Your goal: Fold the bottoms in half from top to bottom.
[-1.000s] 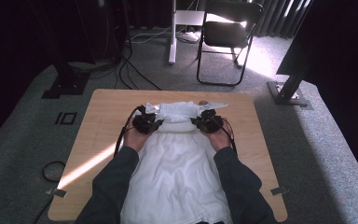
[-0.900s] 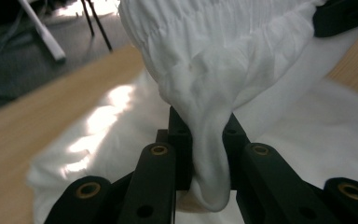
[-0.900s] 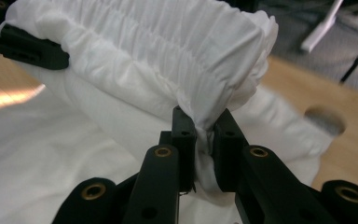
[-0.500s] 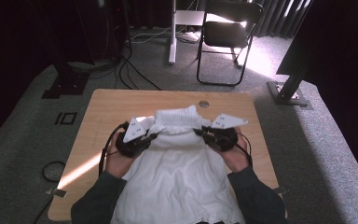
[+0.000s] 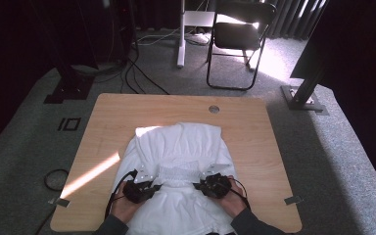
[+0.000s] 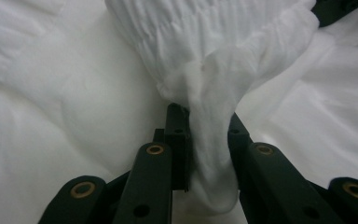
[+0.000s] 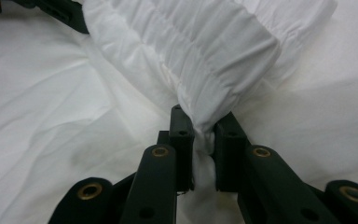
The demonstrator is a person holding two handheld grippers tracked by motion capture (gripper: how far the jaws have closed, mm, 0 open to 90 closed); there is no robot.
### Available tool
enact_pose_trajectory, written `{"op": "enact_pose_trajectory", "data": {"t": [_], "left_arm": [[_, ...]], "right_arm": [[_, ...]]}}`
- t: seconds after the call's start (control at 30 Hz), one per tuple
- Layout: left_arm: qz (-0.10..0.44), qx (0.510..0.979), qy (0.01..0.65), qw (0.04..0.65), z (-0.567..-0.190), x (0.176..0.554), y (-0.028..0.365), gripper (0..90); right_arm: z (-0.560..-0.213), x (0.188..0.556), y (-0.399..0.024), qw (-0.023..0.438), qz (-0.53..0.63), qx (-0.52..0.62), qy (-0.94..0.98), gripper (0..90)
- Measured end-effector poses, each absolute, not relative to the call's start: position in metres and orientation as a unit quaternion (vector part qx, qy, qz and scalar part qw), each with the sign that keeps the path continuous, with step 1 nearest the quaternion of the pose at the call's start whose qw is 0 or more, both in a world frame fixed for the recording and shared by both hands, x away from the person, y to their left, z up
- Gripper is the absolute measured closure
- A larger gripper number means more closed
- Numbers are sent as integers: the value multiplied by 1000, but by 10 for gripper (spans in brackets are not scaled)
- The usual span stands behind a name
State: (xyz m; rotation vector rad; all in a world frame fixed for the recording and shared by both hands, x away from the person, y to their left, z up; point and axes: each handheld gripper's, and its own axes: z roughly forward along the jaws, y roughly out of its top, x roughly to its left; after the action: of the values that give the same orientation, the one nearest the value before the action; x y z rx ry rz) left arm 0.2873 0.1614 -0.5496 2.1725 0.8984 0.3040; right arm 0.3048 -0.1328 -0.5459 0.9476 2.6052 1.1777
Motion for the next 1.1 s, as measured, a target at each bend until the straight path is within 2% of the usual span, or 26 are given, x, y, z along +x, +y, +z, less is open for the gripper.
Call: {"op": "enact_pose_trajectory", "data": {"t": [0.07,0.27,0.3,0.33,0.37,0.47,0.57,0.67,0.73,0.77,0.8,0.83,0.9,1.0,1.1], "left_arm": [[114,844,358,382,-550,295,162,790],[149,843,367,363,-548,326,148,746],[140,839,383,360,-545,344,146,700],[140,839,383,360,-545,344,146,653],[117,837,392,363,-543,353,148,653],[84,828,409,374,-530,365,156,507],[84,816,401,408,-508,359,170,486],[98,805,404,423,-496,358,180,485],[103,797,413,429,-491,362,185,509],[106,795,419,426,-490,365,186,556],[109,796,421,421,-490,368,185,672],[109,796,421,421,-490,368,185,738],[118,808,421,395,-497,383,172,774],[116,817,424,373,-509,397,159,773],[111,823,425,359,-519,406,149,774]], "right_arm": [[-549,311,-131,67,386,320,862,798],[-551,341,-131,89,384,352,849,768],[-551,355,-133,91,385,370,841,720],[-551,355,-133,91,385,370,841,720],[-550,362,-134,87,385,380,837,679],[-541,372,-141,74,393,403,823,523],[-523,365,-152,80,418,387,818,472],[-504,361,-165,93,447,378,805,467],[-492,361,-173,103,466,379,793,476],[-487,362,-177,106,478,383,784,542],[-483,364,-178,113,476,390,780,697],[-483,364,-178,113,476,390,780,697],[-486,381,-169,124,443,405,790,814],[-506,406,-155,120,394,437,799,814],[-526,424,-145,93,375,454,803,813]]}}
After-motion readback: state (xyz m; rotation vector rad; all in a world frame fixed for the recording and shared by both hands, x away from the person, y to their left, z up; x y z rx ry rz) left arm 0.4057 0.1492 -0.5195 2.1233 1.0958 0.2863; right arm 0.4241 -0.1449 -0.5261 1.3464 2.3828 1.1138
